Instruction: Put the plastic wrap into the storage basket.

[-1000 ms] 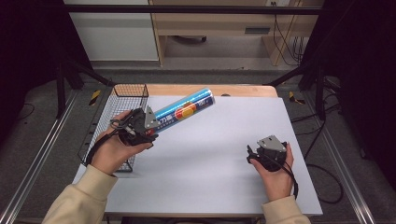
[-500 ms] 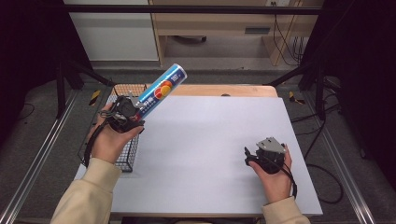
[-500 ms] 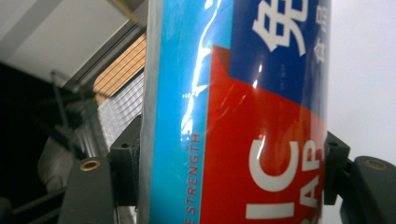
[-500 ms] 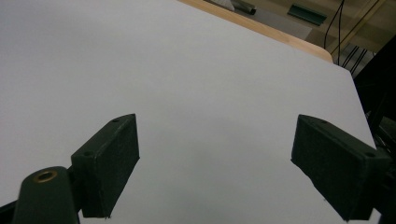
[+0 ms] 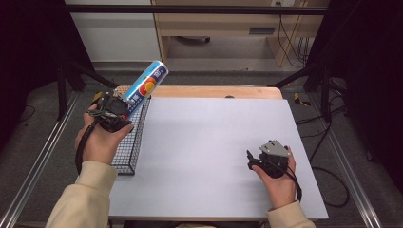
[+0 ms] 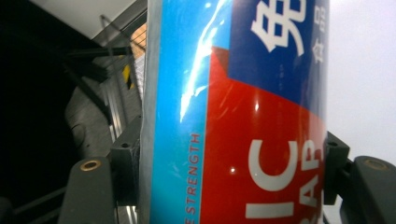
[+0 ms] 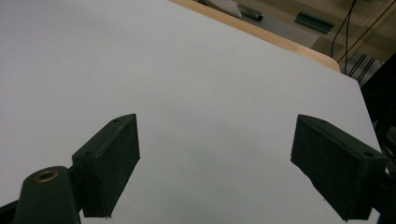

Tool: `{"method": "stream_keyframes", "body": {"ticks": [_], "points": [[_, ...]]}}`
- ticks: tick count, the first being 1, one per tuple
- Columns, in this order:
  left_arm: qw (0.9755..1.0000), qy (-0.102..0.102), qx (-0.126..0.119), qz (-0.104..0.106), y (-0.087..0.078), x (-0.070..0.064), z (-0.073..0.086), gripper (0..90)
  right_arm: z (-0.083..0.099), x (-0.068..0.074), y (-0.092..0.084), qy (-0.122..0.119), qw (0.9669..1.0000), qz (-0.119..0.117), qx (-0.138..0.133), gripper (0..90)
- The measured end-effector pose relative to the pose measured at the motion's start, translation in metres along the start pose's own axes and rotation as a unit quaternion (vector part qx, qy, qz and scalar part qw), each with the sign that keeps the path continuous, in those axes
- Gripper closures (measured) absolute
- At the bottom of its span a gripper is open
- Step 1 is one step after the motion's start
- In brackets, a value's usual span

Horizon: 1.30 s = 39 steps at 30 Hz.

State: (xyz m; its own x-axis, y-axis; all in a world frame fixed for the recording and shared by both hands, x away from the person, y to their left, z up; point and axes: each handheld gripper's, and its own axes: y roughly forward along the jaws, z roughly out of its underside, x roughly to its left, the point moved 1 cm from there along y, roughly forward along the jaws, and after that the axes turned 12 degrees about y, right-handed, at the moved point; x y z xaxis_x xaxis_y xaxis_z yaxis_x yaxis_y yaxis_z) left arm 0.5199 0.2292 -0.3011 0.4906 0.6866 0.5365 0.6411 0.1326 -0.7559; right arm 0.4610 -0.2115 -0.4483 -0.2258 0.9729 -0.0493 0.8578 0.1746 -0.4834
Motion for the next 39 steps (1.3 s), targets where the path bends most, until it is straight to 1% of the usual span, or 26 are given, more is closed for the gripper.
{"method": "stream_keyframes", "body": {"ticks": [1,3,4,7,8,9,11,12,13,14,16,18,20,23,26,35,39], "points": [[0.9999,-0.009,0.003,0.008,0.002,0.002,0.0,31.3,0.0,0.0,0.001,0.0,1.0,0.001,0.002,15.8],[0.9998,-0.009,0.015,0.004,0.004,0.002,-0.002,31.3,0.0,0.0,0.001,0.001,1.0,0.001,0.0,15.9],[0.9998,-0.009,0.015,0.004,0.004,0.002,-0.002,31.3,0.0,0.0,0.001,0.0,1.0,0.001,0.001,15.9],[0.9994,-0.018,0.029,0.008,0.008,0.005,-0.005,31.3,0.0,0.0,0.002,0.001,1.0,0.001,0.002,16.0],[0.9994,-0.018,0.029,0.008,0.008,0.005,-0.005,31.3,0.0,-0.001,0.002,0.0,1.0,0.001,0.003,16.0],[0.999,-0.027,0.035,0.008,0.011,0.007,-0.005,31.4,0.0,-0.001,0.001,0.0,1.0,0.002,0.003,16.0],[0.9985,-0.037,0.039,0.011,0.013,0.009,-0.004,31.4,0.0,-0.001,0.001,0.0,1.0,0.001,0.004,16.0],[0.9985,-0.037,0.039,0.011,0.013,0.009,-0.004,31.4,0.0,-0.001,0.001,0.001,1.0,0.001,0.004,16.0],[0.9977,-0.048,0.045,0.016,0.016,0.011,-0.003,31.4,0.0,-0.001,0.001,0.0,1.0,0.001,0.004,16.0],[0.9977,-0.048,0.045,0.016,0.016,0.011,-0.003,31.4,0.0,-0.001,0.001,-0.001,1.0,0.001,0.004,16.0],[0.9967,-0.058,0.053,0.02,0.022,0.014,-0.001,31.4,0.0,-0.001,0.002,-0.001,1.0,0.0,0.005,16.0],[0.9962,-0.061,0.058,0.022,0.024,0.015,-0.001,31.4,0.0,-0.001,0.002,-0.001,1.0,-0.001,0.005,16.0],[0.9952,-0.07,0.062,0.028,0.027,0.017,0.001,31.4,0.0,0.0,0.002,0.0,1.0,-0.001,0.007,16.0],[0.9944,-0.075,0.069,0.025,0.032,0.02,0.004,31.5,0.0,0.0,0.002,0.0,1.0,-0.003,0.007,16.0],[0.9933,-0.085,0.073,0.029,0.035,0.022,0.006,31.5,0.0,0.0,0.002,-0.002,1.0,-0.003,0.008,16.0],[0.992,-0.091,0.079,0.037,0.039,0.023,0.012,31.5,0.001,0.0,0.002,-0.003,0.9999,-0.004,0.009,16.0],[0.9909,-0.095,0.086,0.041,0.04,0.022,0.014,31.5,0.002,-0.001,0.003,-0.001,0.9999,0.0,0.011,16.0]]}}
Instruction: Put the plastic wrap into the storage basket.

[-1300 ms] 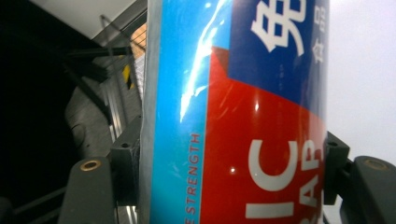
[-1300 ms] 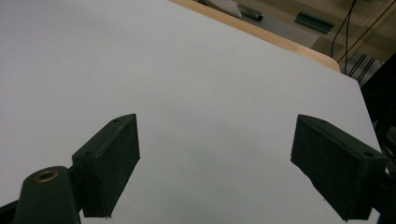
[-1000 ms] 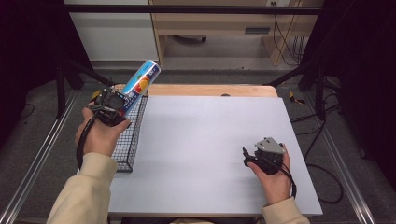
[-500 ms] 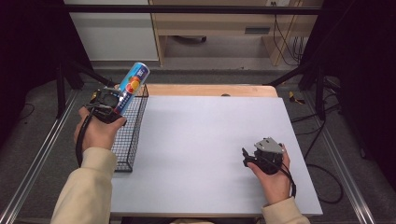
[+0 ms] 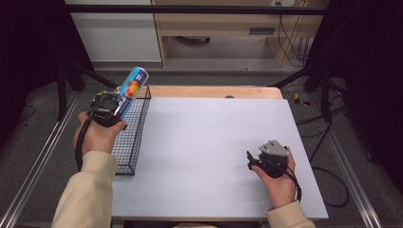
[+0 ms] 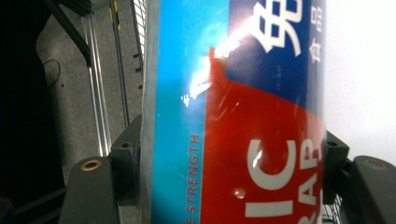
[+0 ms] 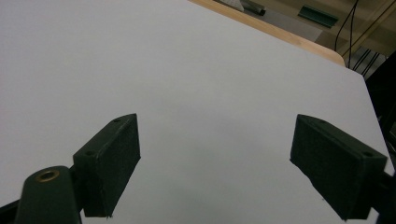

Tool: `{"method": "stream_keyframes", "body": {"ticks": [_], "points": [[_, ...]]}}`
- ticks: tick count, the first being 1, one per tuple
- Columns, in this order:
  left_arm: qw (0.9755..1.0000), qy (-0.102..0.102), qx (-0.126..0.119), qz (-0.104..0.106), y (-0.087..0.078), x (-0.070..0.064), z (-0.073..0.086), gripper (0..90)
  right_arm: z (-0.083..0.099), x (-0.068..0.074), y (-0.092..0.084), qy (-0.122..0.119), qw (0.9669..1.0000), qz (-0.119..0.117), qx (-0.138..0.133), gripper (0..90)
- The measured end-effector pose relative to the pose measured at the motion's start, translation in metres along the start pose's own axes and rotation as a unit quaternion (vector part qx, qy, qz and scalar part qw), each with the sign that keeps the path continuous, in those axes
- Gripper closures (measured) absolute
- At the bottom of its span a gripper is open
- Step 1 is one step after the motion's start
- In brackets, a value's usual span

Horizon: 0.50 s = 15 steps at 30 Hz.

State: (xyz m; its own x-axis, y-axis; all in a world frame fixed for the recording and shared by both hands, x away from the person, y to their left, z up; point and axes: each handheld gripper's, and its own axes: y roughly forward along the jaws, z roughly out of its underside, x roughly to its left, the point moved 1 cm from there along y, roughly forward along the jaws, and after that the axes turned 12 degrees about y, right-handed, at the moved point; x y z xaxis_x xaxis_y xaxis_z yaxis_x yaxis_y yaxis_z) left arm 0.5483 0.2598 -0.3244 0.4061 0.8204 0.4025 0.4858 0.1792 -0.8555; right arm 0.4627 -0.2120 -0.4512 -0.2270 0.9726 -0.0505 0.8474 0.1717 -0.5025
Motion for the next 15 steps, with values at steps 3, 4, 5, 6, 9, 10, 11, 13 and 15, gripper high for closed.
{"method": "stream_keyframes", "body": {"ticks": [3,4,5,6,9,10,11,13,15], "points": [[0.9999,-0.001,0.012,0.002,0.0016,-0.0011,0.0009,31.5,0.0002,-0.0002,0.0001,0.0,1.0,0.001,0.001,16.0],[0.9999,0.001,0.015,0.002,0.0023,-0.0017,0.0011,31.5,0.0002,-0.0001,0.0002,0.0,1.0,0.001,0.002,16.0],[0.9998,0.002,0.017,0.001,0.0029,-0.0023,0.0013,31.5,0.0,0.0,0.0003,-0.001,1.0,0.0,0.001,16.0],[0.9998,0.003,0.019,0.002,0.0034,-0.0026,0.0015,31.5,-0.0001,0.0001,0.0005,-0.002,1.0,0.0,0.0,16.0],[0.9997,0.003,0.023,0.003,0.0051,-0.0047,0.0024,31.5,-0.0002,0.001,0.0005,-0.002,1.0,-0.002,0.001,16.0],[0.9997,0.004,0.024,0.003,0.0059,-0.0058,0.0031,31.5,-0.0002,0.001,0.0005,-0.002,1.0,-0.002,0.0,16.0],[0.9996,0.005,0.026,0.004,0.0062,-0.0063,0.0036,31.5,-0.0003,0.001,0.0003,-0.002,1.0,-0.002,0.0,16.0],[0.9996,0.004,0.029,0.003,0.0073,-0.0079,0.0055,31.6,-0.0005,0.0003,0.0,-0.003,1.0,-0.001,-0.001,16.0],[0.9994,0.007,0.033,0.003,0.0079,-0.0085,0.0067,31.5,-0.0006,0.0002,0.0003,-0.003,1.0,-0.002,-0.001,16.0]]}}
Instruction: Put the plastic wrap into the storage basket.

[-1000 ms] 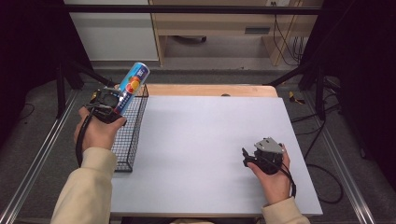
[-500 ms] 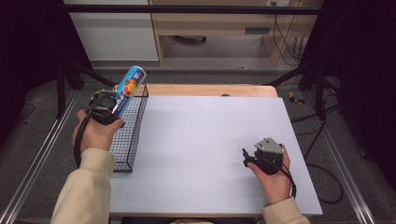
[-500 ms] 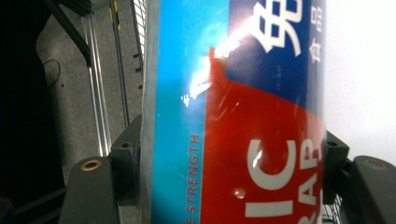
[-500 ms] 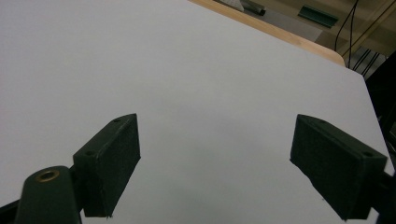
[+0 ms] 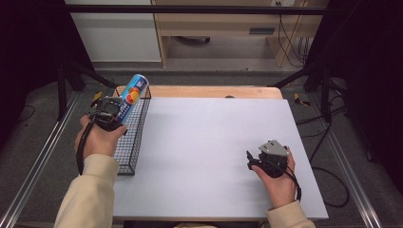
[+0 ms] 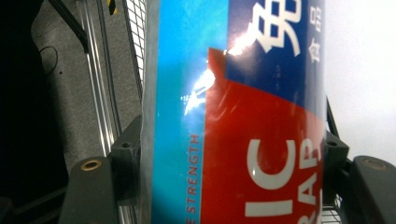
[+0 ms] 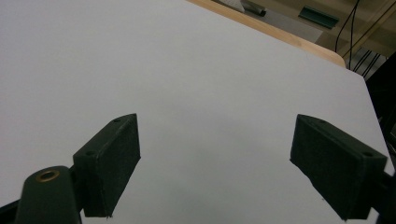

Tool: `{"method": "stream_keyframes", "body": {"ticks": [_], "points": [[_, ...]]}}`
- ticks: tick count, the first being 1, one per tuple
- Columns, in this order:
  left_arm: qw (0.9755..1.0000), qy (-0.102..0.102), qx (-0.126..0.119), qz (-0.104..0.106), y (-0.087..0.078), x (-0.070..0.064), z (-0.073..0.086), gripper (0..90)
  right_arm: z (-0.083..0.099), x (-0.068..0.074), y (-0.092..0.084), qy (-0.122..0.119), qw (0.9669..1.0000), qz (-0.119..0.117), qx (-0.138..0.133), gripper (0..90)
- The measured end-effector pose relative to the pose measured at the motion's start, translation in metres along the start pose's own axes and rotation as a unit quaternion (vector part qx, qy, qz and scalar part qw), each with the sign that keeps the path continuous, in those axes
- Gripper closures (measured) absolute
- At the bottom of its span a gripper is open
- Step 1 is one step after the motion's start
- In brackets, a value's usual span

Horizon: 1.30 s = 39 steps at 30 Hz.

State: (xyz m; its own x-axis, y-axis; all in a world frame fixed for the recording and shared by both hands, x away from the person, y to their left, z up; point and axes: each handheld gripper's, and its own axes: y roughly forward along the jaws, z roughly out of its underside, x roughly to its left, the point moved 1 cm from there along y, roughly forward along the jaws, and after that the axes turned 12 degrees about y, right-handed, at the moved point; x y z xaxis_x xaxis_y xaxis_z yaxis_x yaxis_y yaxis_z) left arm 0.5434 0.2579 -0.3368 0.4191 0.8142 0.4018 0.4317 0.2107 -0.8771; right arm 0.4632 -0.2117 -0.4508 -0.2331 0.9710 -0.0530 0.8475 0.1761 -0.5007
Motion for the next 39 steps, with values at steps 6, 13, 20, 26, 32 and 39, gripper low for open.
{"method": "stream_keyframes", "body": {"ticks": [6,13,20,26,32,39], "points": [[0.9999,0.004,0.012,0.002,0.005,-0.005,0.003,31.6,0.0,0.001,0.0,0.001,1.0,-0.002,0.0,16.0],[0.9997,0.007,0.022,0.005,0.008,-0.008,0.005,31.6,0.0,0.0,0.0,0.001,1.0,-0.003,0.0,16.0],[0.9991,0.016,0.038,-0.002,0.011,-0.014,0.004,31.6,0.0,0.0,0.001,0.006,1.0,-0.005,0.0,16.0],[0.9987,0.019,0.048,-0.003,0.013,-0.016,0.006,31.5,-0.001,0.0,0.001,0.005,0.9999,-0.011,-0.002,16.0],[0.9985,0.014,0.053,0.001,0.014,-0.015,0.012,31.5,-0.001,-0.001,0.001,0.007,0.9999,-0.01,-0.003,15.9],[0.9981,0.009,0.061,0.006,0.017,-0.014,0.016,31.6,-0.001,0.0,0.002,0.006,0.9999,-0.013,-0.002,16.0]]}}
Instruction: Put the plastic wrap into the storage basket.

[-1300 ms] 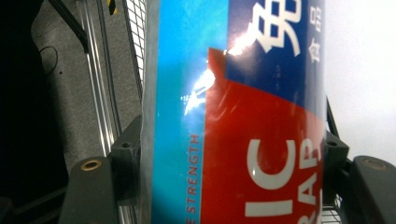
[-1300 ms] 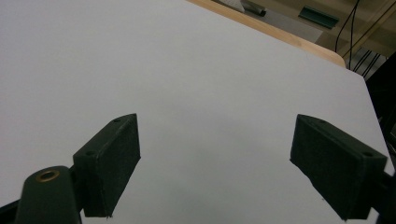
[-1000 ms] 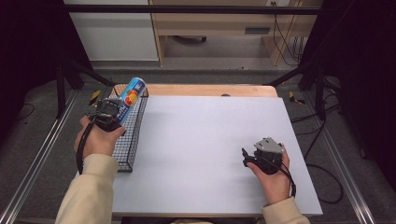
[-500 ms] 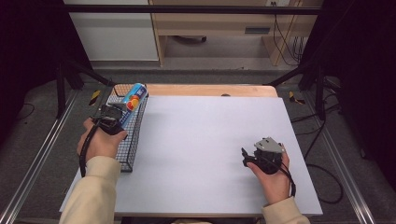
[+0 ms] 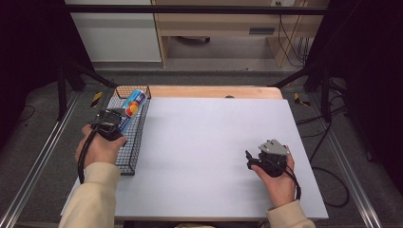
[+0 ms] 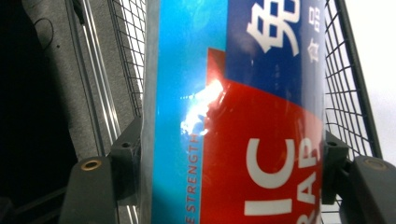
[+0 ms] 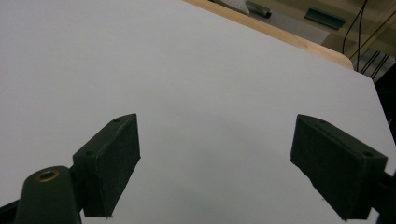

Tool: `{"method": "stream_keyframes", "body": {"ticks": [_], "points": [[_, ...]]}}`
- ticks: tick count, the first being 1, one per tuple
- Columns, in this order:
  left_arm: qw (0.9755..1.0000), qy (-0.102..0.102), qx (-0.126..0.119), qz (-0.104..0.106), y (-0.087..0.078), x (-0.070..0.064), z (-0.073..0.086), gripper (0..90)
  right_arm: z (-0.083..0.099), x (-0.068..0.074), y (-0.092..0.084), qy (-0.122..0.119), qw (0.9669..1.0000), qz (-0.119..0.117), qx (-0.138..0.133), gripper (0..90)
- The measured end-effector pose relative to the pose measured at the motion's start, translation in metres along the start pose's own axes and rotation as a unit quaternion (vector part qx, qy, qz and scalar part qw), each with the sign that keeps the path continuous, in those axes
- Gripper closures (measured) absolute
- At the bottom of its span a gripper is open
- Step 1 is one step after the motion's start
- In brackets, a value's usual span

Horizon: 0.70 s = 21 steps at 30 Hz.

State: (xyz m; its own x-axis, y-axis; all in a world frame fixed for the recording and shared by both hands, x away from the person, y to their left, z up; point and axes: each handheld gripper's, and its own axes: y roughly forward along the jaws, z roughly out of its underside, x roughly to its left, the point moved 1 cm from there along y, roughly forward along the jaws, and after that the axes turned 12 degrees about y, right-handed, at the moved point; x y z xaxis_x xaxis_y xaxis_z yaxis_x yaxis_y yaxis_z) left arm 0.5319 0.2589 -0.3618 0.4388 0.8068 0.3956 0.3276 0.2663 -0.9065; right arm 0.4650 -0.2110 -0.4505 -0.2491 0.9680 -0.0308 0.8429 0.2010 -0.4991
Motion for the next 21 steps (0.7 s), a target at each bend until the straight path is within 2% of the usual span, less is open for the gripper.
{"method": "stream_keyframes", "body": {"ticks": [7,15,21], "points": [[0.9999,-0.002,0.011,0.007,0.0016,-0.0018,0.0008,31.6,0.0001,-0.0019,-0.0008,0.003,1.0,0.0,-0.001,15.9],[0.9998,-0.009,0.017,0.003,0.0036,0.0017,0.003,31.6,0.0,-0.0012,-0.0004,0.002,1.0,-0.001,0.0,15.9],[0.9993,-0.007,0.036,0.012,0.0078,0.0022,0.0041,31.6,-0.0001,-0.0018,-0.0003,0.001,1.0,-0.001,0.0,15.8]]}}
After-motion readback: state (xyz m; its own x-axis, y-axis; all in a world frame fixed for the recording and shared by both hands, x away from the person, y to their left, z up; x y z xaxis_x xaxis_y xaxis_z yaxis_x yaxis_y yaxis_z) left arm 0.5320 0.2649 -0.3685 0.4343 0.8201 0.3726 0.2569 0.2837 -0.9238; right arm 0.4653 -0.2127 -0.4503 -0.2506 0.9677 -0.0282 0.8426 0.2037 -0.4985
